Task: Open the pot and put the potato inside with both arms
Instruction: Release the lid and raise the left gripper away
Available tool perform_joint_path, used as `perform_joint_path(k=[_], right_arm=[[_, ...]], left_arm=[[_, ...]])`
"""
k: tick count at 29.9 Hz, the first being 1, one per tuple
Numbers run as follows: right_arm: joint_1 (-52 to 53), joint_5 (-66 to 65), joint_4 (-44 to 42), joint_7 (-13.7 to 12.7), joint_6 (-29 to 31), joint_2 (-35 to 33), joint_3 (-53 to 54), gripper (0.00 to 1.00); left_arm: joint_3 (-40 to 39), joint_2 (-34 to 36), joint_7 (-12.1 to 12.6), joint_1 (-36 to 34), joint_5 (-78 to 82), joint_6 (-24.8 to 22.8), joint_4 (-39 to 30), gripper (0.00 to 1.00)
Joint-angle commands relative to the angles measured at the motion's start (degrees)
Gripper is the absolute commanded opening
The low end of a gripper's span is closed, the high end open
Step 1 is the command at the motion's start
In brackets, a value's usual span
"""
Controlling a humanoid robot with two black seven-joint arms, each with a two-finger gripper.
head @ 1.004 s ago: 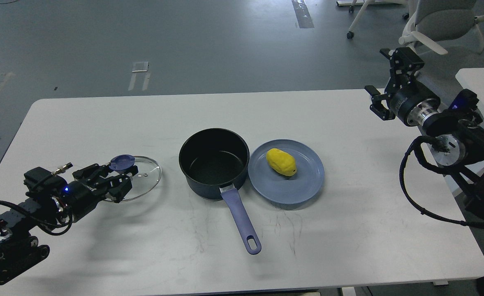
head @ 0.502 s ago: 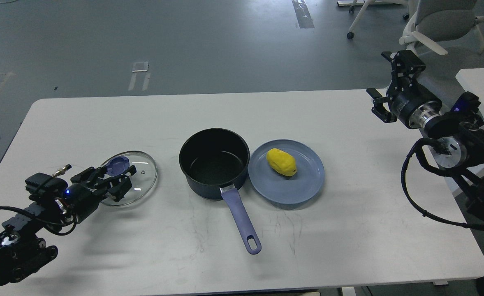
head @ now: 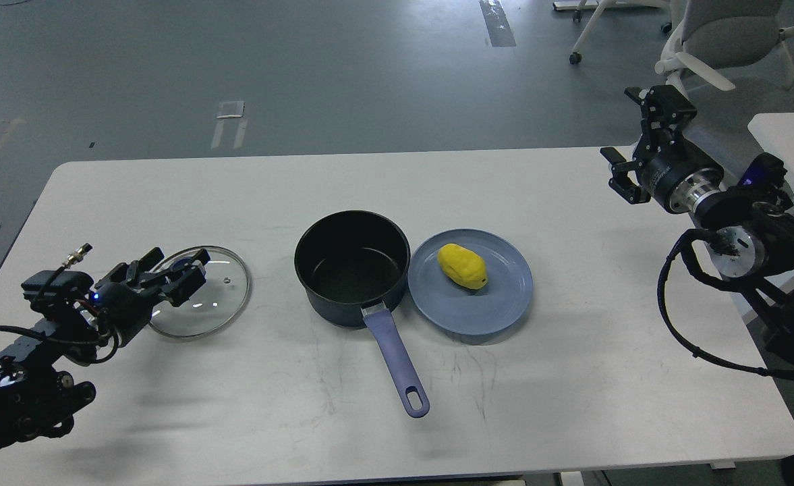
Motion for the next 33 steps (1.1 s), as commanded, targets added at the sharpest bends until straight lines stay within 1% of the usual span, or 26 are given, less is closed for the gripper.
perform_joint_path(k=[1, 3, 4, 7, 9, 11, 13, 15, 16, 17, 18, 19, 20, 21, 23, 24, 25, 26, 27, 29, 30, 31, 33], right_arm=[[0.1, 0.1, 0.2, 0.0, 0.0, -0.1, 0.0, 1.0], [0.1, 0.1, 0.3, 0.0, 0.0, -0.1, 0.0, 1.0], [0.2, 0.1, 0.3, 0.0, 0.0, -0.1, 0.1, 1.0], [0.5, 0.1, 0.4, 0.0, 0.0, -0.1, 0.1, 1.0], [0.7, 0.0, 0.4, 0.0, 0.0, -0.1, 0.1, 1.0], [0.9, 0.1, 0.5, 0.0, 0.0, -0.1, 0.0, 1.0], [0.9, 0.1, 0.6, 0.0, 0.1, -0.1, 0.0, 1.0], [1.0, 0.1, 0.7, 0.0, 0.1, -0.1, 0.0, 1.0], [1.0, 0.1, 0.7, 0.0, 0.1, -0.1, 0.1, 1.0], [1.0, 0.1, 0.7, 0.0, 0.1, -0.1, 0.1, 1.0], [1.0, 0.1, 0.9, 0.0, 0.1, -0.2, 0.1, 1.0], [1.0, 0.1, 1.1, 0.0, 0.1, -0.3, 0.1, 1.0], [1.0, 0.1, 1.1, 0.0, 0.1, -0.3, 0.1, 1.0], [1.0, 0.1, 1.3, 0.0, 0.1, -0.4, 0.1, 1.0], [1.0, 0.1, 1.6, 0.0, 0.1, -0.4, 0.1, 1.0], [1.0, 0.1, 1.6, 0.0, 0.1, -0.4, 0.1, 1.0], [1.0, 0.1, 1.7, 0.0, 0.1, -0.4, 0.1, 1.0], [1.0, 0.1, 1.8, 0.0, 0.1, -0.4, 0.1, 1.0], [0.9, 0.1, 2.1, 0.0, 0.1, -0.4, 0.1, 1.0], [1.0, 0.0, 2.4, 0.0, 0.1, -0.4, 0.1, 1.0], [1.0, 0.0, 2.8, 0.0, 0.1, -0.4, 0.0, 1.0], [1.0, 0.0, 3.0, 0.0, 0.1, -0.4, 0.0, 1.0], [1.1, -0.1, 3.1, 0.0, 0.3, -0.4, 0.0, 1.0]], left_arm=[[0.1, 2.7, 0.0, -3.0, -2.3, 0.0, -4.2, 0.98], [0.1, 3.8, 0.0, -4.0, -2.5, 0.0, -6.6, 0.97], [0.0, 5.0, 0.0, -5.0, -2.8, 0.0, -9.0, 0.98], [-0.3, 7.0, 0.0, -7.9, -5.9, 0.0, -13.5, 0.98], [-0.4, 7.3, 0.0, -9.4, -8.2, 0.0, -14.1, 0.98], [-0.4, 7.3, 0.0, -12.4, -13.3, 0.0, -14.2, 0.98], [-0.4, 7.5, 0.0, -17.1, -20.8, 0.0, -14.2, 0.98], [-0.4, 7.7, 0.0, -19.5, -24.3, 0.0, -14.2, 0.98], [-0.4, 7.6, 0.0, -21.5, -27.5, -3.9, -14.1, 0.98], [-0.4, 7.6, 0.0, -22.3, -29.1, -5.6, -14.0, 0.98], [-0.7, 7.4, 0.0, -23.3, -32.2, -8.9, -13.7, 0.98], [-1.0, 7.2, 2.1, -24.4, -35.0, -11.7, -13.8, 0.98], [-1.3, 7.0, 3.6, -24.9, -36.3, -12.8, -13.8, 0.98], [-2.1, 6.6, 6.9, -25.9, -38.8, -14.3, -13.6, 0.98], [-3.3, 5.7, 9.9, -26.6, -40.7, -15.4, -13.1, 0.98], [-4.4, 4.4, 12.4, -26.8, -41.5, -16.1, -12.2, 0.98], [-4.6, 3.8, 13.6, -26.9, -41.6, -16.7, -11.8, 0.98], [-4.9, 2.7, 15.3, -27.2, -42.3, -18.6, -11.6, 0.98], [-5.5, 1.4, 16.8, -27.7, -43.3, -22.1, -11.6, 0.98], [-7.5, 0.3, 18.0, -27.7, -45.8, -25.9, -11.4, 0.98], [-10.2, -0.4, 18.8, -27.5, -49.6, -29.1, -11.3, 0.98], [-11.7, -0.7, 19.3, -27.3, -51.9, -30.5, -11.3, 0.98], [-14.7, -1.4, 21.4, -26.4, -59.6, -34.9, -11.4, 0.98]])
